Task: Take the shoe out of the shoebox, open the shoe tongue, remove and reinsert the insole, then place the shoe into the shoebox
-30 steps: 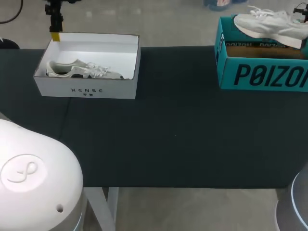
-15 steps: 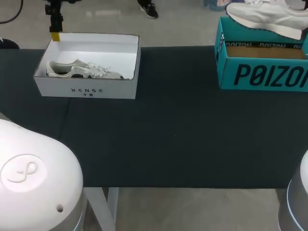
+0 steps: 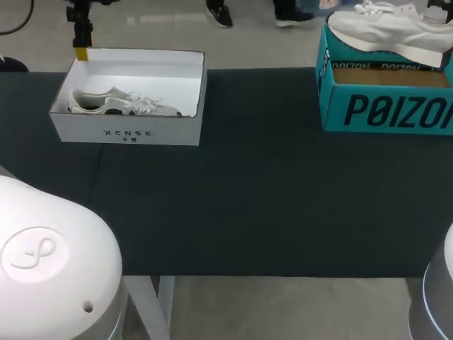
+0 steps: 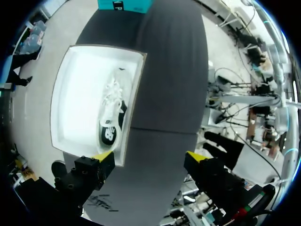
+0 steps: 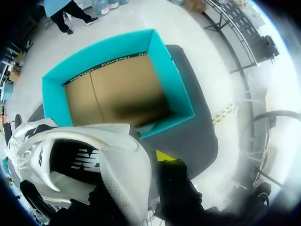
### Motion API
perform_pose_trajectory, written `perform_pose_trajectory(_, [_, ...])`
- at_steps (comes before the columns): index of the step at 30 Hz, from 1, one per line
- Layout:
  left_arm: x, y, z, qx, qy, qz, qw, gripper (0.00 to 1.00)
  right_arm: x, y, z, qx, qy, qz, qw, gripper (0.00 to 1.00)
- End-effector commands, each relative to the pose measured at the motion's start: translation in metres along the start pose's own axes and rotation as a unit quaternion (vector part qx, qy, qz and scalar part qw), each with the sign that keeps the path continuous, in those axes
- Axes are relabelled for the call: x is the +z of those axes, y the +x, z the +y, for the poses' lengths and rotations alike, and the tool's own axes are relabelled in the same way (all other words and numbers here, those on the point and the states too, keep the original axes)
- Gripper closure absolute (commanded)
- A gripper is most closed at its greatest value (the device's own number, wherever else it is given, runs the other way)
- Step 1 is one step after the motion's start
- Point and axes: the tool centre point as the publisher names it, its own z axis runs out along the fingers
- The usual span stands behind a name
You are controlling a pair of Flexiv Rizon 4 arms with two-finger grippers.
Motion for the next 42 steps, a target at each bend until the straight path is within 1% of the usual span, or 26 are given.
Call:
perform_pose_trajectory(1, [0.0,0.0,0.0,0.0,-0.001,0.0,1.0,0.0,-0.002,0.004,-0.032,-0.017,-0.203,-0.029,0.979,1.0])
perform_pose_trajectory(2, [0.0,0.0,0.0,0.0,-0.001,0.0,1.0,0.0,-0.001,0.007,-0.039,-0.024,-0.21,-0.044,0.976,1.0])
perform_pose_trajectory(4, [0.0,0.0,0.0,0.0,-0.001,0.0,1.0,0.0,0.001,0.01,-0.054,-0.027,-0.218,-0.05,0.974,1.0])
perform_pose_trajectory(8, [0.0,0.0,0.0,0.0,-0.001,0.0,1.0,0.0,0.005,0.016,-0.088,-0.027,-0.219,-0.044,0.974,1.0])
perform_pose_trajectory(11, [0.0,0.0,0.0,0.0,-0.001,0.0,1.0,0.0,0.008,0.023,-0.115,-0.029,-0.229,-0.039,0.972,1.0])
perform_pose_trajectory(14, [0.0,0.0,0.0,0.0,-0.001,0.0,1.0,0.0,0.009,0.028,-0.142,-0.036,-0.259,-0.048,0.964,1.0])
perform_pose_trajectory(17, [0.0,0.0,0.0,0.0,-0.001,0.0,1.0,0.0,0.01,0.036,-0.171,-0.049,-0.272,-0.031,0.96,1.0])
perform_pose_trajectory(20, [0.0,0.0,0.0,0.0,-0.001,0.0,1.0,0.0,0.015,0.046,-0.201,-0.067,-0.292,-0.037,0.953,1.0])
perform_pose_trajectory(23, [0.0,0.0,0.0,0.0,-0.001,0.0,1.0,0.0,0.024,0.06,-0.226,-0.088,-0.309,-0.044,0.946,1.0])
perform_pose_trajectory(28, [0.0,0.0,0.0,0.0,-0.001,0.0,1.0,0.0,0.048,0.085,-0.263,-0.102,-0.303,-0.039,0.947,1.0])
perform_pose_trajectory(30, [0.0,0.0,0.0,0.0,-0.001,0.0,1.0,0.0,0.058,0.097,-0.277,-0.102,-0.297,-0.032,0.949,1.0])
perform_pose_trajectory(33, [0.0,0.0,0.0,0.0,-0.001,0.0,1.0,0.0,0.072,0.113,-0.291,-0.106,-0.28,-0.025,0.954,1.0])
perform_pose_trajectory(34, [0.0,0.0,0.0,0.0,-0.001,0.0,1.0,0.0,0.076,0.118,-0.294,-0.105,-0.271,-0.018,0.956,1.0])
perform_pose_trajectory(38, [0.0,0.0,0.0,0.0,-0.001,0.0,1.0,0.0,0.096,0.139,-0.309,-0.117,-0.264,-0.013,0.957,1.0])
perform_pose_trajectory(40, [0.0,0.0,0.0,0.0,-0.001,0.0,1.0,0.0,0.108,0.148,-0.315,-0.125,-0.254,-0.019,0.959,1.0])
perform_pose_trajectory(42, [0.0,0.0,0.0,0.0,-0.001,0.0,1.0,0.0,0.117,0.156,-0.319,-0.133,-0.252,-0.021,0.958,1.0])
